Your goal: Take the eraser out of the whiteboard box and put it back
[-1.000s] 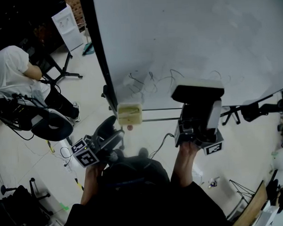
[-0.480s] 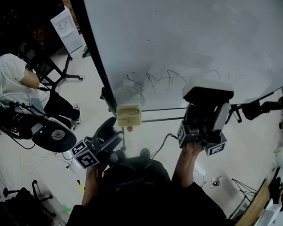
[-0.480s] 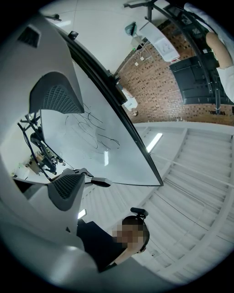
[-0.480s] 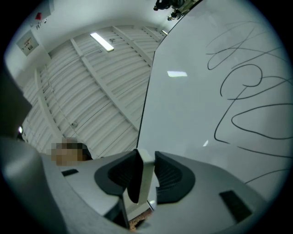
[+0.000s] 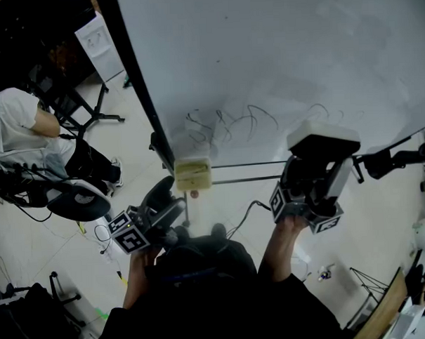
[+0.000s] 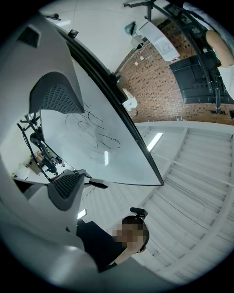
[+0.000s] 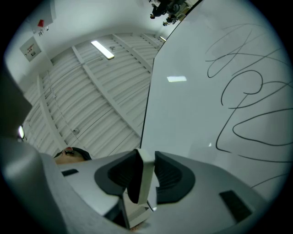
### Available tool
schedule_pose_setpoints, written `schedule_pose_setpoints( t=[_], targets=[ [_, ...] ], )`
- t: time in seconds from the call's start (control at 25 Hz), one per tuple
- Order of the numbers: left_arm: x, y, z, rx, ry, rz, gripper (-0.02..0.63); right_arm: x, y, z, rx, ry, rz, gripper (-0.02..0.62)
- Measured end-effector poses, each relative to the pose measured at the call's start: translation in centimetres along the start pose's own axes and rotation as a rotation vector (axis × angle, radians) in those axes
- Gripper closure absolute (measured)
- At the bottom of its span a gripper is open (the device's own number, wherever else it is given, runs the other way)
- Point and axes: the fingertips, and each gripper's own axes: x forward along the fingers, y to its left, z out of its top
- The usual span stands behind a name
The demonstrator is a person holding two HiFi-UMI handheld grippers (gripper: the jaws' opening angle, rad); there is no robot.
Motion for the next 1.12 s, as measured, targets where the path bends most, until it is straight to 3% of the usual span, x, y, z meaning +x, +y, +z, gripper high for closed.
schedule_pose_setpoints(
  t=[0.72, 1.12],
  targets=[
    [-0.2, 0.1, 0.0, -0.008, -0.024, 0.0, 0.198, -0.2, 0.2, 0.3, 0.004, 0.0, 0.018, 0.446],
    [-0.3, 0.2, 0.2, -0.023, -0.035, 0.006, 0.198, -0.9, -0.4, -1.1, -0.053, 0.078, 0.023, 0.446]
  ],
)
